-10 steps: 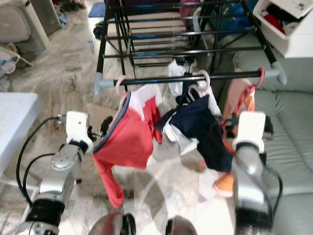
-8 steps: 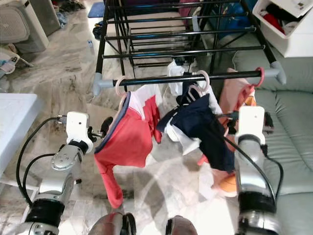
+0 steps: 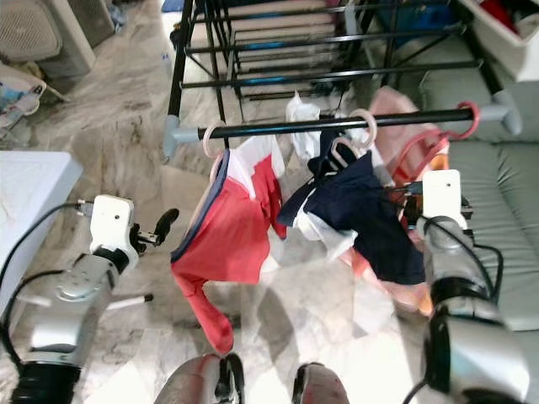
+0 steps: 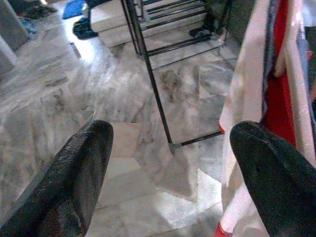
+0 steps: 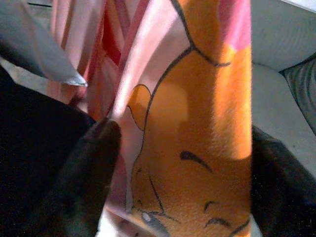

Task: Hang hanger

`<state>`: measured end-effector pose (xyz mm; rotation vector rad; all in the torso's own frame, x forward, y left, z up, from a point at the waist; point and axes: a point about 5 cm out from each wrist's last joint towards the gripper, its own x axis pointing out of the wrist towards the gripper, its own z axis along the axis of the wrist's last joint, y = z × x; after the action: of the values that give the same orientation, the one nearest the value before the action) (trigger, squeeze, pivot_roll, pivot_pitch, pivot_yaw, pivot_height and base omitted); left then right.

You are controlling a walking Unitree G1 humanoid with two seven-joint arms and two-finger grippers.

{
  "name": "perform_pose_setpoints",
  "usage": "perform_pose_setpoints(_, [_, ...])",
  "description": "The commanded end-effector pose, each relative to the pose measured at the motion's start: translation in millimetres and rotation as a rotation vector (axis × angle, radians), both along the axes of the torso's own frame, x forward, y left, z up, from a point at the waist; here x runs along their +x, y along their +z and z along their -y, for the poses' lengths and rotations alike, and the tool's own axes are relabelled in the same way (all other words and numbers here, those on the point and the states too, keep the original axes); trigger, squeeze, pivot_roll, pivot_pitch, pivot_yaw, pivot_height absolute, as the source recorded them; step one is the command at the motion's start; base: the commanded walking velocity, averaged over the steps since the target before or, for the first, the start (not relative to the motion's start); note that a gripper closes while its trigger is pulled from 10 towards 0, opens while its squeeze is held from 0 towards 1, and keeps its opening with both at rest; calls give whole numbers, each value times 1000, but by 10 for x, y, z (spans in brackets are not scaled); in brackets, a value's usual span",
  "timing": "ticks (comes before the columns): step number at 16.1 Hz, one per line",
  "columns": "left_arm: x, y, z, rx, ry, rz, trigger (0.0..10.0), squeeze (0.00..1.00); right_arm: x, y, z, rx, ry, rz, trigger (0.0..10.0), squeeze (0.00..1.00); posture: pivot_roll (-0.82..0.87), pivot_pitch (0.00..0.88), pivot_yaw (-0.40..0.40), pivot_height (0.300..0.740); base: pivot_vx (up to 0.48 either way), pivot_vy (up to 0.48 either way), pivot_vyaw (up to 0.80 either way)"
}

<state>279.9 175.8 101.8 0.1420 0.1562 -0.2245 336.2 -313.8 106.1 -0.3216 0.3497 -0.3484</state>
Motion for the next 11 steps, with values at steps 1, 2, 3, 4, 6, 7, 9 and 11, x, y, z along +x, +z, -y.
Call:
perform_pose_setpoints(1, [-34, -9, -16, 9, -18, -18, 10000, 0, 19, 51, 35, 25, -6, 13, 0, 0, 111, 198, 96, 740, 0, 0, 0])
perform_pose_setpoints(2, [-36, -3, -16, 10, -22, -22, 10000, 0, 29, 70, 48, 35, -3, 15, 0, 0, 104, 197, 95, 740, 0, 0, 0])
perform_pose_setpoints(3, [-38, -3, -5, 9, -25, -26, 10000, 0, 30, 71, 51, 39, -1, 16, 0, 0, 101, 195, 91, 740, 0, 0, 0])
perform_pose_setpoints(4, [-39, -5, 20, 5, -32, -29, 10000, 0, 30, 73, 55, 45, 1, 19, 0, 0, 99, 191, 87, 740, 0, 0, 0])
perform_pose_setpoints(6, [-44, -25, 65, 4, -50, -33, 10000, 0, 38, 84, 51, 66, 1, 36, 0, 0, 91, 179, 79, 740, 0, 0, 0])
perform_pose_setpoints(7, [-30, -19, 66, 5, -51, -29, 10000, 0, 43, 90, 49, 68, -1, 42, 0, 0, 87, 175, 76, 740, 0, 0, 0])
perform_pose_setpoints(9, [7, -9, 97, -1, -51, -19, 10000, 0, 61, 119, 33, 88, -8, 84, 0, 0, 81, 159, 74, 740, 0, 0, 0])
perform_pose_setpoints(11, [13, -6, 121, 1, -65, -12, 10000, 0, 85, 160, 17, 89, -11, 117, 0, 0, 83, 147, 79, 740, 0, 0, 0])
